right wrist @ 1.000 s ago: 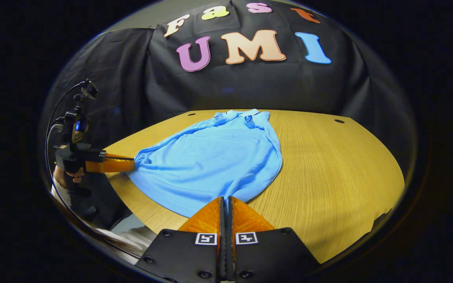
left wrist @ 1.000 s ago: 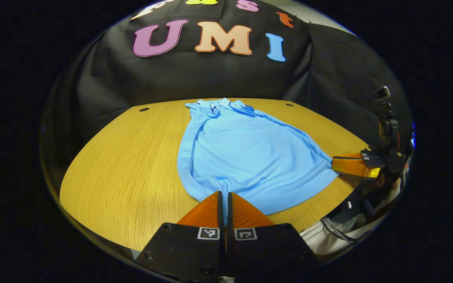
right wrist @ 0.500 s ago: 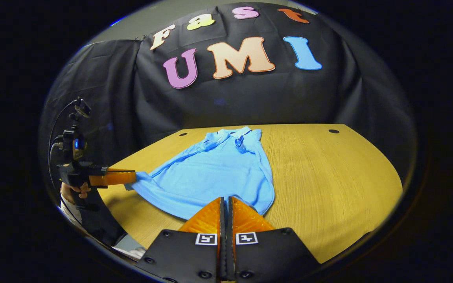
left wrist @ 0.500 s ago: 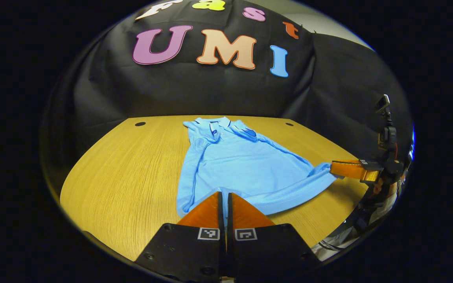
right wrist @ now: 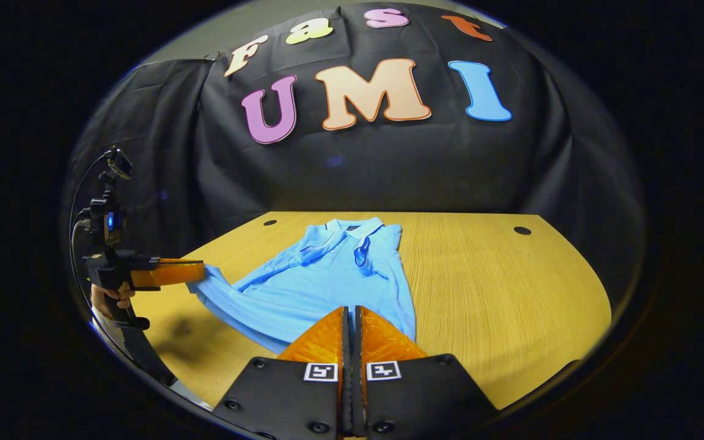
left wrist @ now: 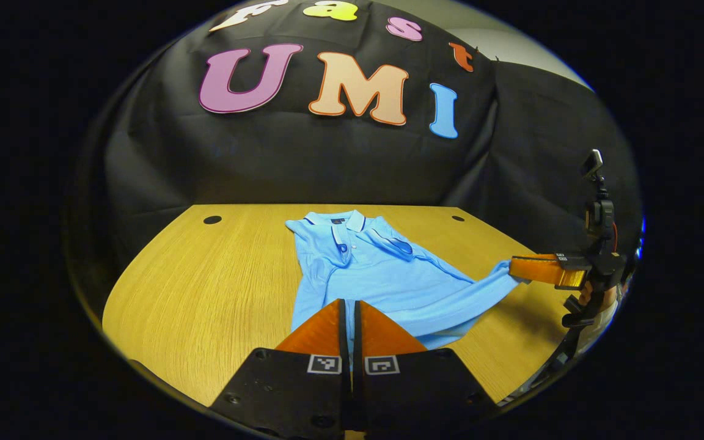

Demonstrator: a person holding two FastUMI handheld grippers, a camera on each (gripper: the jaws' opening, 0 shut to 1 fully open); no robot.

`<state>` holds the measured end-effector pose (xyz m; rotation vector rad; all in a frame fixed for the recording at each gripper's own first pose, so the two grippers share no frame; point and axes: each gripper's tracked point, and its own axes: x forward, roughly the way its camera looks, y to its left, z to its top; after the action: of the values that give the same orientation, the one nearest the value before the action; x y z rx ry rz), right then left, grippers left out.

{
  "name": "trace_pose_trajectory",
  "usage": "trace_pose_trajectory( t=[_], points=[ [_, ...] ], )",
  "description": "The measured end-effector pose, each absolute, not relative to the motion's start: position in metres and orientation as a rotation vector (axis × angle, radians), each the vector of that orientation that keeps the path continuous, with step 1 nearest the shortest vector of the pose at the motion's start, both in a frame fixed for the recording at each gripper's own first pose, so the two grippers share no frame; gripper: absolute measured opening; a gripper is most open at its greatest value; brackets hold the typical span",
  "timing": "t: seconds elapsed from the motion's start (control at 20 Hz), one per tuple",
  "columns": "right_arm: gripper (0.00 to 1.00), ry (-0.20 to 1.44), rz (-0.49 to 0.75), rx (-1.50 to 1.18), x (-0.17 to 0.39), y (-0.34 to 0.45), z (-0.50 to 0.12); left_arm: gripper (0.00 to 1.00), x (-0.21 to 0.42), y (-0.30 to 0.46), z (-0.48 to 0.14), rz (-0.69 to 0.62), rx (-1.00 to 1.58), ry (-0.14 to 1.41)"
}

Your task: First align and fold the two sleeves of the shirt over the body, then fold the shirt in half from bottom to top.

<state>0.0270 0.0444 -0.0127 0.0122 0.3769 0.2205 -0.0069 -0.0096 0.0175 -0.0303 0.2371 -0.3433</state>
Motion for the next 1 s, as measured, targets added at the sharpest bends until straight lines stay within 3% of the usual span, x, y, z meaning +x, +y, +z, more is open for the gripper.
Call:
trace_pose_trajectory(
  t=[0.25, 1.0],
  points=[
    [0.03, 0.385, 0.174, 0.000, 0.086, 0.041, 0.002, 0.00, 0.039, -0.008, 0.039, -0.344, -0.032, 0.248],
    [0.03, 0.420, 0.062, -0.111, 0.256, 0.047, -0.005, 0.00, 0.215, 0.011, 0.067, -0.185, 0.010, 0.202]
  ],
)
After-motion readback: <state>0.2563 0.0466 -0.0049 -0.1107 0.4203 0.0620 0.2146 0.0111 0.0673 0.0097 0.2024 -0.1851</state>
